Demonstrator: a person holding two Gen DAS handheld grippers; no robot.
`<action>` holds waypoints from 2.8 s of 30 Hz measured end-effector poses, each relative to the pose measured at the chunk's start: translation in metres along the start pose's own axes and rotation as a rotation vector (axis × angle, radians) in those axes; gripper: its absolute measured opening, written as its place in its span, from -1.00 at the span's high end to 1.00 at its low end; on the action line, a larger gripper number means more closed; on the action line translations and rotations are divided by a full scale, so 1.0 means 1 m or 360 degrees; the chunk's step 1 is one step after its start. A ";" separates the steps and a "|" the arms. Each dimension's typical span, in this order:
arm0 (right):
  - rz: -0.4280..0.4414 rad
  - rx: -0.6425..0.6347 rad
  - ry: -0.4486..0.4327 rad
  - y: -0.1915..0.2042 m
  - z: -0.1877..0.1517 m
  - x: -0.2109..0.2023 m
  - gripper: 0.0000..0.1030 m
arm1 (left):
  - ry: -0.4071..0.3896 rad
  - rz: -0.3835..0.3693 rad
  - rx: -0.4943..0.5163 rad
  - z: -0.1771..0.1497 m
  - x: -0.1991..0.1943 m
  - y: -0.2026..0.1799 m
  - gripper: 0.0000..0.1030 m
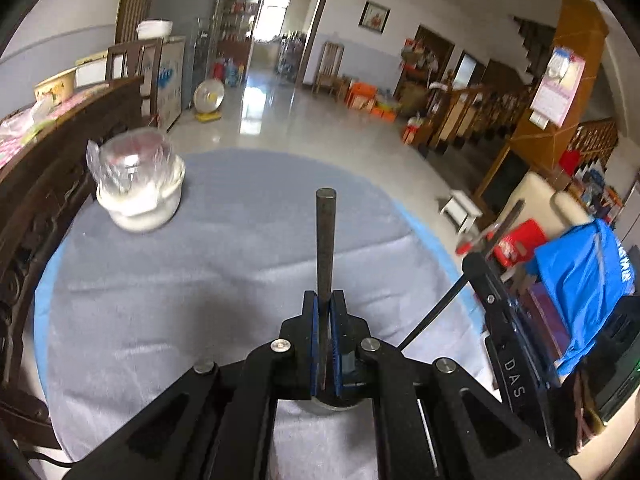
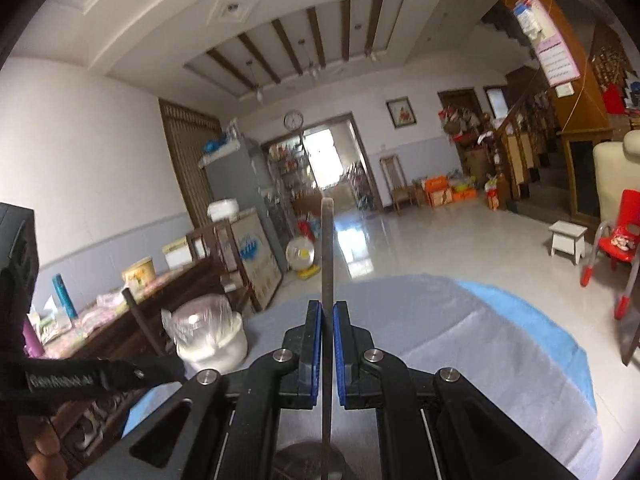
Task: Organize utensils
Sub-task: 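Carry the utensil to the grey perforated cup and release it inside, then return the right tool to the bundle and grasp another dark utensil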
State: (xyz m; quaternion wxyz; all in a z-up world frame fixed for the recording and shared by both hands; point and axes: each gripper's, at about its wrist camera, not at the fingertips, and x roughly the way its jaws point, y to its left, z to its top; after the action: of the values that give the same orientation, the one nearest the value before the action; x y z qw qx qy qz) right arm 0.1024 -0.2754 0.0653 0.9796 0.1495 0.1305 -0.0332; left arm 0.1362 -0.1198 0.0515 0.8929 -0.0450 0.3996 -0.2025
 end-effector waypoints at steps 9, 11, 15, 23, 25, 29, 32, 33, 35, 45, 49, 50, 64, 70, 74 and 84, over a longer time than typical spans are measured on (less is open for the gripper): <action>0.0127 0.0117 0.0307 -0.025 -0.029 -0.004 0.79 | -0.0017 0.0185 0.0188 -0.032 -0.015 -0.006 0.18; 0.0161 0.0158 0.0354 -0.032 -0.038 -0.010 0.75 | -0.0055 0.0277 0.0237 -0.043 -0.023 -0.003 -0.01; 0.0208 0.0208 0.0367 -0.039 -0.044 -0.027 0.60 | -0.0063 0.0383 0.0299 -0.057 -0.034 0.007 -0.02; 0.0252 0.0162 0.0283 -0.027 -0.045 -0.068 -0.11 | -0.0036 0.0495 0.0268 -0.075 -0.040 0.046 -0.02; 0.0249 0.0115 0.0261 -0.019 -0.044 -0.079 -0.11 | -0.0025 0.0505 0.0254 -0.078 -0.040 0.052 -0.02; 0.0273 0.0066 0.0282 -0.009 -0.043 -0.089 -0.10 | -0.0016 0.0525 0.0239 -0.083 -0.041 0.058 -0.02; 0.0303 0.0036 0.0329 -0.003 -0.049 -0.093 -0.07 | -0.0012 0.0536 0.0233 -0.086 -0.040 0.061 -0.03; 0.0312 0.0025 0.0349 -0.002 -0.052 -0.093 -0.03 | -0.0012 0.0539 0.0232 -0.087 -0.039 0.062 -0.03; 0.0332 0.0011 0.0400 -0.001 -0.059 -0.090 0.10 | -0.0003 0.0540 0.0226 -0.090 -0.037 0.065 -0.03; 0.0364 0.0032 0.0664 0.010 -0.107 -0.055 0.22 | 0.0031 0.0555 0.0206 -0.097 -0.029 0.073 -0.03; 0.0369 0.0035 0.0729 0.014 -0.119 -0.044 0.22 | 0.0048 0.0560 0.0193 -0.099 -0.025 0.077 -0.03; 0.0362 0.0028 0.0749 0.015 -0.123 -0.041 0.22 | 0.0052 0.0562 0.0192 -0.100 -0.023 0.077 -0.03; 0.0283 0.0051 0.0976 0.011 -0.162 -0.001 0.21 | 0.0251 0.0424 0.0095 -0.112 0.008 0.098 -0.14; 0.0238 0.0071 0.1089 0.006 -0.183 0.017 0.23 | 0.0501 0.0176 -0.0101 -0.122 0.042 0.121 -0.14; 0.0238 0.0104 0.1151 0.005 -0.192 0.028 0.38 | 0.0591 0.0061 -0.0179 -0.127 0.059 0.124 -0.14; 0.0266 0.0148 0.1287 0.004 -0.214 0.043 0.62 | 0.0749 0.0023 -0.0175 -0.139 0.089 0.113 0.12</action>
State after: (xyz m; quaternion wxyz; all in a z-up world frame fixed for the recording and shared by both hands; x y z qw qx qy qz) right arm 0.0917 -0.2085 -0.1420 0.8409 0.2045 0.4906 0.1019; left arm 0.1246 -0.0403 -0.1315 0.7728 -0.0424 0.6073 -0.1790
